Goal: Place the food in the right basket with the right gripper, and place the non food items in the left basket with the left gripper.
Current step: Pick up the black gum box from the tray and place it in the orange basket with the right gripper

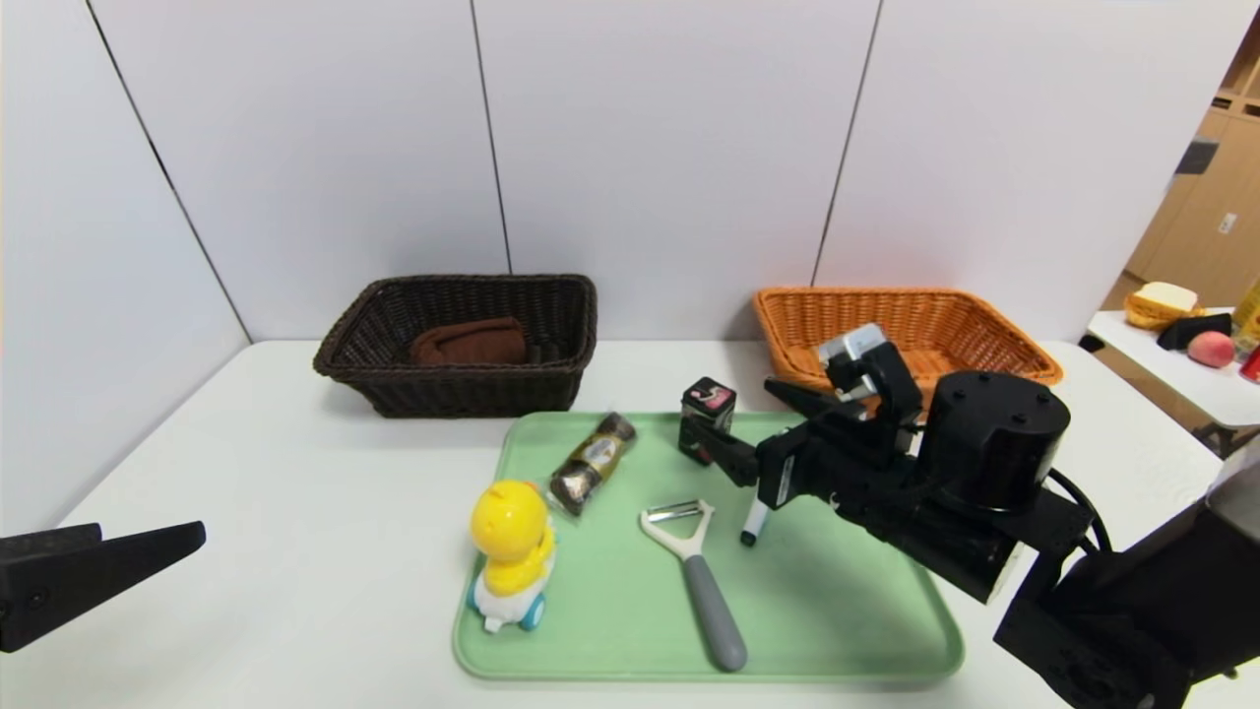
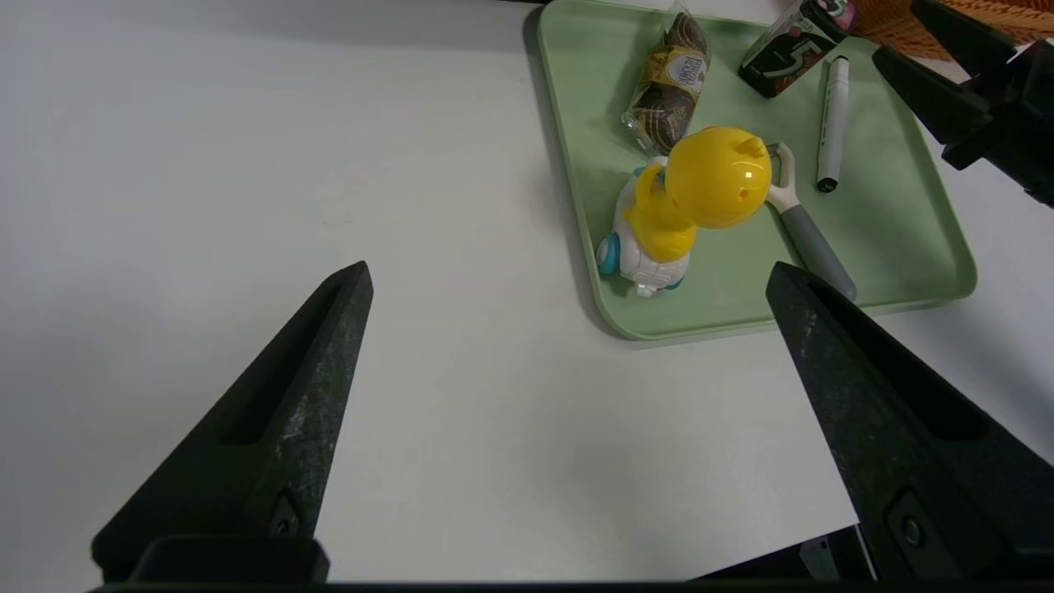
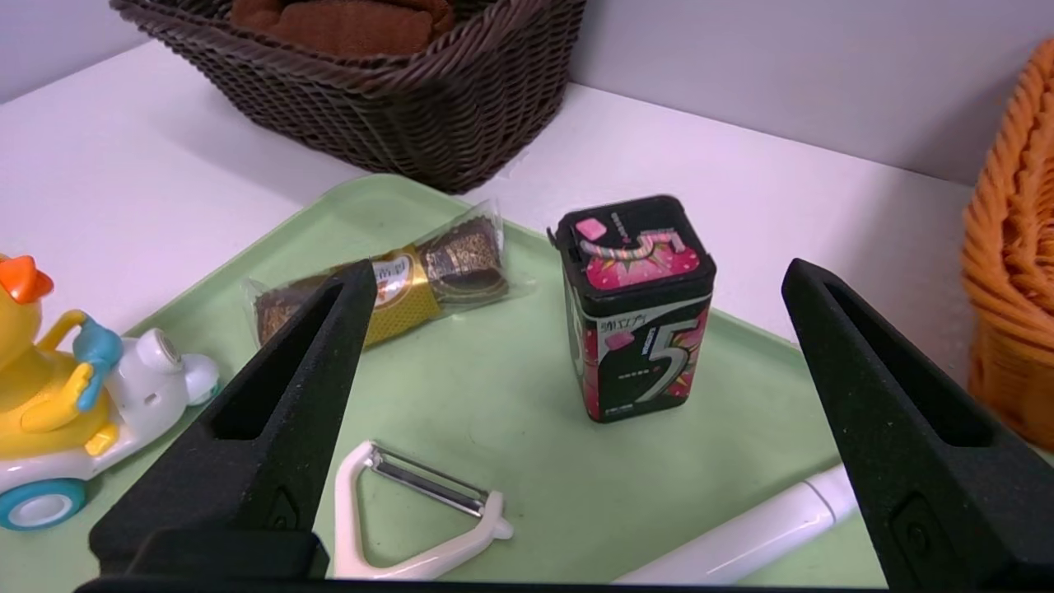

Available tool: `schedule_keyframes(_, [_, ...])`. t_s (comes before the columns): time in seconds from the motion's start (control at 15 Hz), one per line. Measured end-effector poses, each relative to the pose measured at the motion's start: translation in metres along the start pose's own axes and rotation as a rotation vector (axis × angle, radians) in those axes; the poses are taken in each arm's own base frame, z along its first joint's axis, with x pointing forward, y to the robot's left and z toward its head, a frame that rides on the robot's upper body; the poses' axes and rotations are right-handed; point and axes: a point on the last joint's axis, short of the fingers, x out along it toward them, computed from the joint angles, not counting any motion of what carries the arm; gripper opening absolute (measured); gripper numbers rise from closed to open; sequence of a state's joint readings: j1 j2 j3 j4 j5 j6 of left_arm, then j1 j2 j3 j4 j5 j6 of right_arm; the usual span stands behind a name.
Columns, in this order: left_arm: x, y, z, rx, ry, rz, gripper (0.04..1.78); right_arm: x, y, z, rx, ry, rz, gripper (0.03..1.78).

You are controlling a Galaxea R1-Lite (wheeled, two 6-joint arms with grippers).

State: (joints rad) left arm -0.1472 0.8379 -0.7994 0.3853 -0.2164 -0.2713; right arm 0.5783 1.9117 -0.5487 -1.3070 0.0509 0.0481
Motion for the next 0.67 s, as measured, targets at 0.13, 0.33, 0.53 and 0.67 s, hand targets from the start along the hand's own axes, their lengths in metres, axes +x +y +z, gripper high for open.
schedule_keyframes(0.13, [-0.001,0.0,-0.001,0.001,0.0,-0.001,1.69,0.002,0.0,-0.005,0.002,0.015,-0.001,1.7])
schedule_keyframes(0.33, [-0.001,0.0,-0.002,0.0,0.0,0.0,1.69,0.004,-0.001,-0.01,0.003,0.03,-0.001,1.7])
schedule_keyframes(0.53, [-0.001,0.0,-0.002,0.001,-0.002,-0.001,1.69,0.01,-0.003,-0.014,0.005,0.036,-0.006,1.7])
schedule_keyframes(0.67, [-0.001,0.0,-0.002,0.001,-0.001,-0.001,1.69,0.017,-0.004,-0.017,0.007,0.028,-0.007,1.7])
